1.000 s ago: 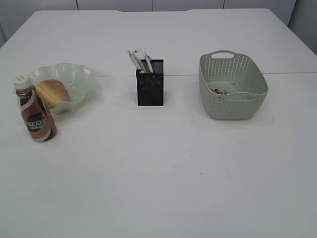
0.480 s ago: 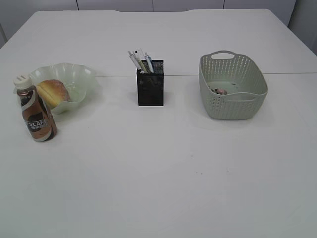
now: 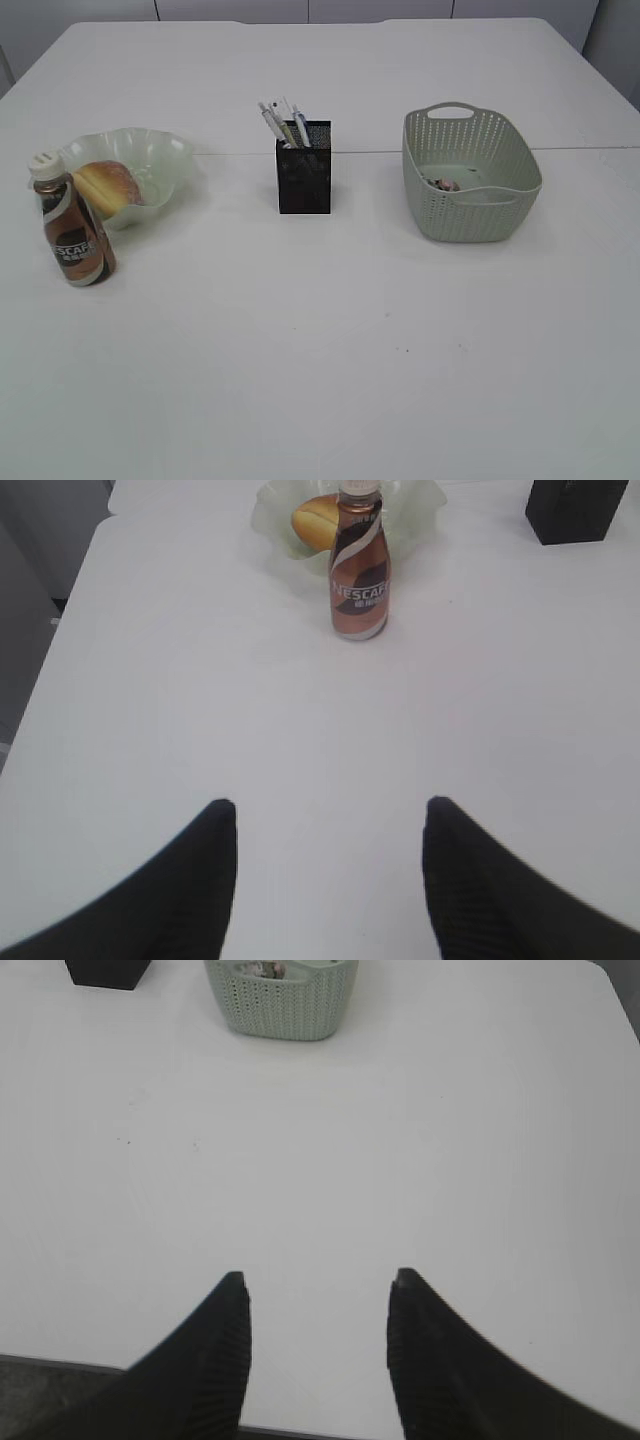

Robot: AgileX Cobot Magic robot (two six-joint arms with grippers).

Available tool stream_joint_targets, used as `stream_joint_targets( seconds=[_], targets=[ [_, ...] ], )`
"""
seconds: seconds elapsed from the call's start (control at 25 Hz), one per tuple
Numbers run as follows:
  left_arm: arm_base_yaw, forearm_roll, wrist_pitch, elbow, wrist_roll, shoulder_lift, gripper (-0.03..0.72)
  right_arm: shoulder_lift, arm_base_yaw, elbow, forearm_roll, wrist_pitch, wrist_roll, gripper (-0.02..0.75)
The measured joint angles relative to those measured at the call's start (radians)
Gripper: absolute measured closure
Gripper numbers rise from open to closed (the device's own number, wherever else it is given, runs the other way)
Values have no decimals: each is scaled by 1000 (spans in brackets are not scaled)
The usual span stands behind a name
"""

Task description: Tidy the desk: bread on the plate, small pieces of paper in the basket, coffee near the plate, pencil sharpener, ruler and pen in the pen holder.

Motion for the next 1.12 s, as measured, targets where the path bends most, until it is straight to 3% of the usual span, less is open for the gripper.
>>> stream_joint_targets(
  seconds=[1.12],
  targets=[
    [0,0,0,0,0,0,254,0,0,0,0,-1,0,405]
  ],
)
